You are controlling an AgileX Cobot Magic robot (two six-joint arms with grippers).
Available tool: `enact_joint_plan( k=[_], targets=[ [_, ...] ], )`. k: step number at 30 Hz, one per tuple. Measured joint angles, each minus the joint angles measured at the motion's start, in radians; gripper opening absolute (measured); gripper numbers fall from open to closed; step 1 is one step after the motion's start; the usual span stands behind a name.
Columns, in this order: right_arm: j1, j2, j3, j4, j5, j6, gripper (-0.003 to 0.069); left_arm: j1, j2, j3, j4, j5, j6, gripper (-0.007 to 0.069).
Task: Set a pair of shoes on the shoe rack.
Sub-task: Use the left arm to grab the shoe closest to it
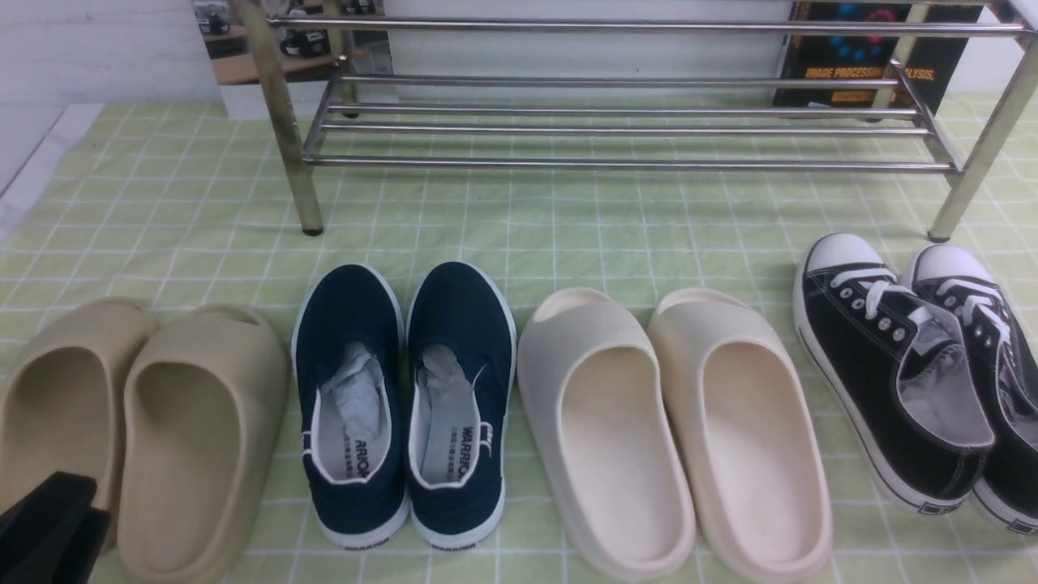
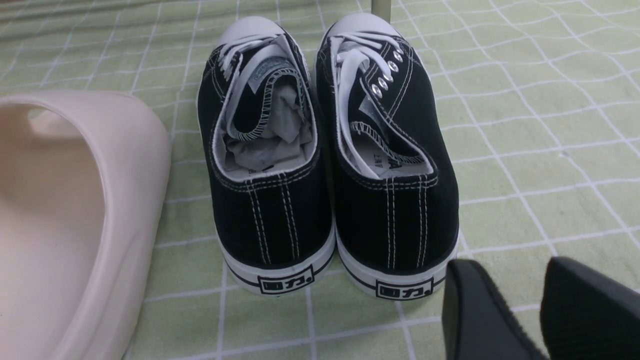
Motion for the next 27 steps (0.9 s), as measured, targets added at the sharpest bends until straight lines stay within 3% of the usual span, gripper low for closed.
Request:
enact_joint_plan(
  k=[3,5,7,8,13,16,20,27],
  targets=[
    [0.0,0.0,0.0,0.0,0.0,0.0,0.0239,0.0,0.0,-0.144,0.095,0.068,0.179,0.0239],
    [0.0,0.0,0.0,0.0,0.0,0.0,0.0239,0.0,0.017,-0.283,0.212,0.2,0.326,0.0224],
    [0.0,0.0,0.0,0.0,0.0,0.0,0.0239,0.0,0.047,-0.344,0.27,0.281,0.368,0.0206],
    [0.0,0.0,0.0,0.0,0.0,0.0,0.0239,0.0,0.133,-0.438,0.375,0.44,0.408,0.0162],
    [0.0,0.0,0.0,0.0,0.0,0.0,0.0239,0.0,0.422,-0.687,0.679,0.844,0.444,-0.0015],
    [0.0,0.0,0.0,0.0,0.0,0.0,0.0239,-0.001,0.573,-0.791,0.774,1.008,0.467,-0.0013],
    [0.0,0.0,0.0,0.0,0.0,0.0,0.0239,-0.046,0.696,-0.851,0.812,1.084,0.481,-0.0013],
    [0.0,0.0,0.0,0.0,0.001,0.0,0.0239,-0.308,0.958,-0.89,0.802,1.039,0.5,-0.0012]
  ],
)
